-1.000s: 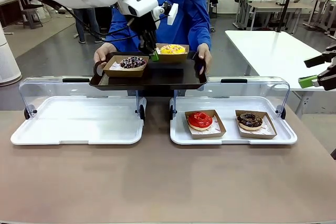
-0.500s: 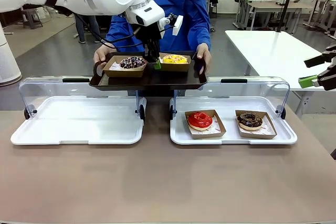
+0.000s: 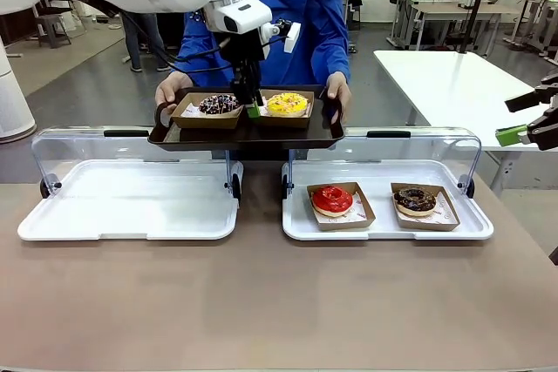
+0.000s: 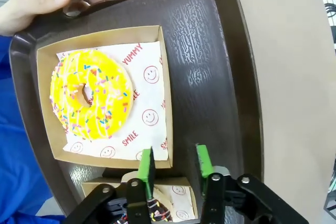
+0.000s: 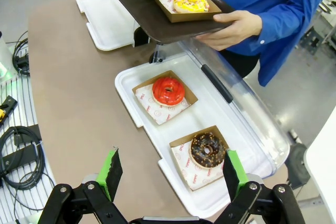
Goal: Provide the desired donut to the person.
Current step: Place the picked Paper togo box onto the Handle tray extended by the person.
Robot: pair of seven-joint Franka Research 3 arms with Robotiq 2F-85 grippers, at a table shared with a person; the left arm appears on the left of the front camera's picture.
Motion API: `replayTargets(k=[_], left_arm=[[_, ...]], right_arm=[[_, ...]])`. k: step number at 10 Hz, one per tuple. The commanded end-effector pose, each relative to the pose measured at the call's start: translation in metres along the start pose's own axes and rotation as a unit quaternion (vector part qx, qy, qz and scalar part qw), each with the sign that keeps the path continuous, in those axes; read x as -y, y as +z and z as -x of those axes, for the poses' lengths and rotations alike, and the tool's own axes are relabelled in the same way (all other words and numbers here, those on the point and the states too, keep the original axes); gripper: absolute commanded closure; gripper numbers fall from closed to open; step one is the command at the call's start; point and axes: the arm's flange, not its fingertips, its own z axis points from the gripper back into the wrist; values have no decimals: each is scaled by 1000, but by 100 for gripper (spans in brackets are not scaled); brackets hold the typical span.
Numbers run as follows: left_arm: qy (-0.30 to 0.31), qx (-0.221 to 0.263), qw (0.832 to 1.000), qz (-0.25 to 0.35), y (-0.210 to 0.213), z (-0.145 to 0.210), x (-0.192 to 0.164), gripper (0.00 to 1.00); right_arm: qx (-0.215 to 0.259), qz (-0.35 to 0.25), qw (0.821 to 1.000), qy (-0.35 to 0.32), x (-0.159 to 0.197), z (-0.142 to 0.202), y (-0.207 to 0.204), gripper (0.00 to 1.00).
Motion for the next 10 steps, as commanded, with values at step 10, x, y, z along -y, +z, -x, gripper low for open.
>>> replayTargets(k=[10], left_arm=[[12,38,997,68,7,5,-9,0]], right_arm=[[10,-7,1000,4,0,1,-3,0]])
